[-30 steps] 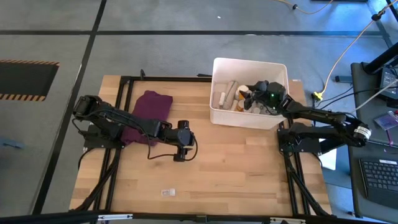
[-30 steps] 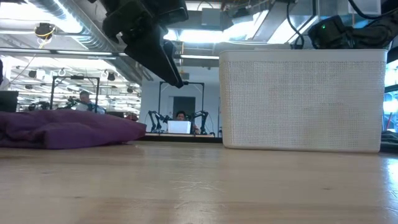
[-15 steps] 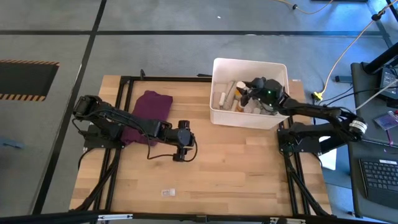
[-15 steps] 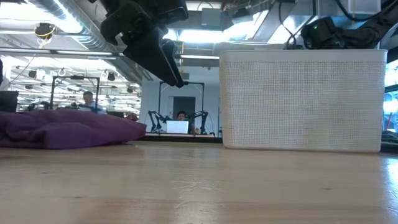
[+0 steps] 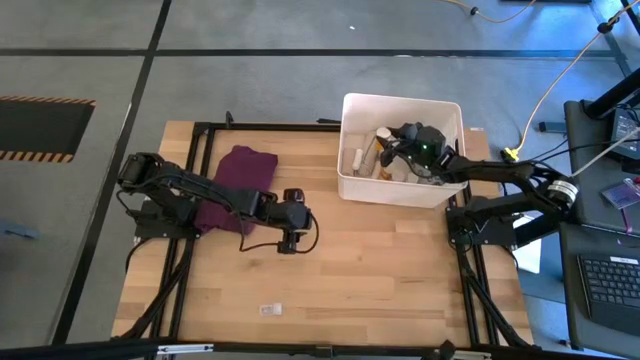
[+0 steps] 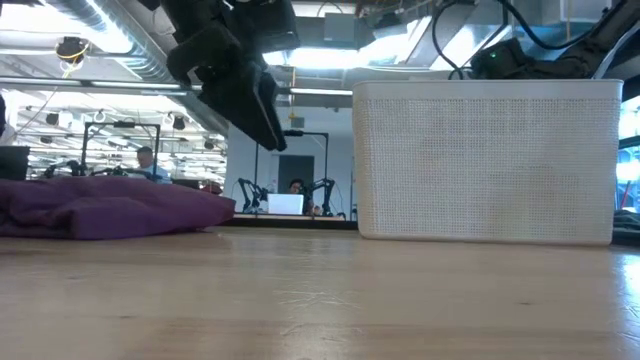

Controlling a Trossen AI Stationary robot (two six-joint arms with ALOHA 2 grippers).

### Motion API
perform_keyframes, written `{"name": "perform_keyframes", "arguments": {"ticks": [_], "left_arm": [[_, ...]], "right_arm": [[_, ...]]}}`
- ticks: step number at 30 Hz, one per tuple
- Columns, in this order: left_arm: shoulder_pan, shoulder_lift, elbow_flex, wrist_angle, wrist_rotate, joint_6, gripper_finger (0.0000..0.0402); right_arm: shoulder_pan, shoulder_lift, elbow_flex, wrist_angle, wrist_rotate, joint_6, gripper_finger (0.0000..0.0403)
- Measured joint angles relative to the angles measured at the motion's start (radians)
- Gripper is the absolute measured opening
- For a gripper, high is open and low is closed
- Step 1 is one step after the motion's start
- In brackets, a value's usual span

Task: Pick & place medical supplies in basket/bin
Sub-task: Put the orange pill bottle into the white bin

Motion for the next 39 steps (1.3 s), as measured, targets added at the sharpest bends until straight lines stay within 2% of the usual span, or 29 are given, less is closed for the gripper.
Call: {"name": "perform_keyframes", "arguments": {"ticks": [4,10,13,24,32,39], "left_arm": [[0.005,0.000,0.000,-0.008,0.011,0.002,0.0224],[0.014,0.000,0.000,-0.027,-0.025,0.047,0.0224],[0.055,-0.001,0.000,-0.028,-0.084,0.082,0.0224],[0.239,-0.032,0.000,-0.065,-0.042,0.152,0.0223],[0.358,-0.033,-0.025,-0.030,0.169,0.183,0.0223],[0.451,-0.033,-0.133,0.177,0.353,0.228,0.0223]], "right_arm": [[-0.015,0.002,-0.003,0.035,0.011,-0.003,0.0204],[-0.050,0.001,-0.001,-0.004,0.100,-0.019,0.0204],[-0.063,0.001,-0.002,0.001,0.101,-0.024,0.0204],[-0.067,0.005,-0.007,-0.015,0.077,0.006,0.0204],[-0.067,0.008,-0.024,-0.054,0.076,0.083,0.0204],[-0.067,0.041,-0.041,-0.025,0.081,0.080,0.0204]]}}
